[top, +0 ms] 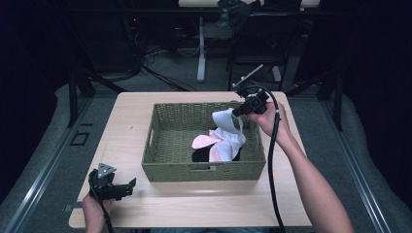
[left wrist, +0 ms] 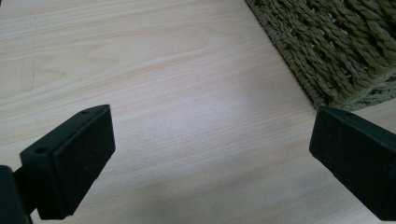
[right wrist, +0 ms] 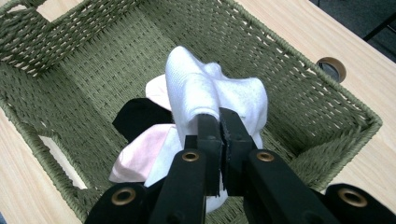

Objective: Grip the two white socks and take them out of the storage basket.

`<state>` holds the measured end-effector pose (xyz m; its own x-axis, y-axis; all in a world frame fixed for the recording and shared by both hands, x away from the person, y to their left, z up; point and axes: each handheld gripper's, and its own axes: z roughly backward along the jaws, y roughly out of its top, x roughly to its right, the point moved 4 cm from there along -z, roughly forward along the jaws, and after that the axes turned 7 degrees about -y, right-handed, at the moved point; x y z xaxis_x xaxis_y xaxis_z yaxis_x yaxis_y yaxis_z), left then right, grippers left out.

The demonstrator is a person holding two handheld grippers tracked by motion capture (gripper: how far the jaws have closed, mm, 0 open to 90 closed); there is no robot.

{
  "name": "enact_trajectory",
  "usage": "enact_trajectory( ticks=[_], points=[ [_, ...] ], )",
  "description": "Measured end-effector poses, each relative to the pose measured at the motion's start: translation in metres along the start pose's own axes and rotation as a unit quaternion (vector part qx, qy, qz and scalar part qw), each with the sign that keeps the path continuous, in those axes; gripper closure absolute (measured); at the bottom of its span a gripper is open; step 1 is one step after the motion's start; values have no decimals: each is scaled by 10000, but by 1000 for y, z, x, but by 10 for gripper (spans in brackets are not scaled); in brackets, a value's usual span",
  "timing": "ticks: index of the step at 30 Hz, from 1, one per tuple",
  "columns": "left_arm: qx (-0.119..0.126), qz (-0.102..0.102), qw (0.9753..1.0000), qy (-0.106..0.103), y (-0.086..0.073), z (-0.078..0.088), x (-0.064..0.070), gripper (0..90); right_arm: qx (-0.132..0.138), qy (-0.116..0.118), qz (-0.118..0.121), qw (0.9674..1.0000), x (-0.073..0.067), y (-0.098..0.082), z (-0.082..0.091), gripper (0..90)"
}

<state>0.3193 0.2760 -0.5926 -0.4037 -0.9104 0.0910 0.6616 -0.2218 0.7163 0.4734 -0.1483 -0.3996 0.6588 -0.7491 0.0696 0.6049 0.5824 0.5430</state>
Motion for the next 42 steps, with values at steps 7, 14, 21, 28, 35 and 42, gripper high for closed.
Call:
enact_trajectory(
  ticks=[7,14,21,28,35,42],
  points=[
    [0,-1,10000,1,0,0,0,3,9,-26,16,10000,1,6,7,885],
    [9,-5,10000,-1,0,0,0,3,82,-80,19,9999,2,13,17,885],
    [7,-12,10000,-9,0,0,0,3,132,-142,38,9998,6,17,27,884],
    [5,-20,10000,-6,0,0,0,3,196,-238,-13,9995,12,18,40,884],
    [5,-21,10000,-6,0,0,0,3,236,-349,-72,9991,20,16,51,885],
    [2,-19,10000,-15,0,0,1,3,262,-455,-150,9985,32,9,62,885]
  ],
)
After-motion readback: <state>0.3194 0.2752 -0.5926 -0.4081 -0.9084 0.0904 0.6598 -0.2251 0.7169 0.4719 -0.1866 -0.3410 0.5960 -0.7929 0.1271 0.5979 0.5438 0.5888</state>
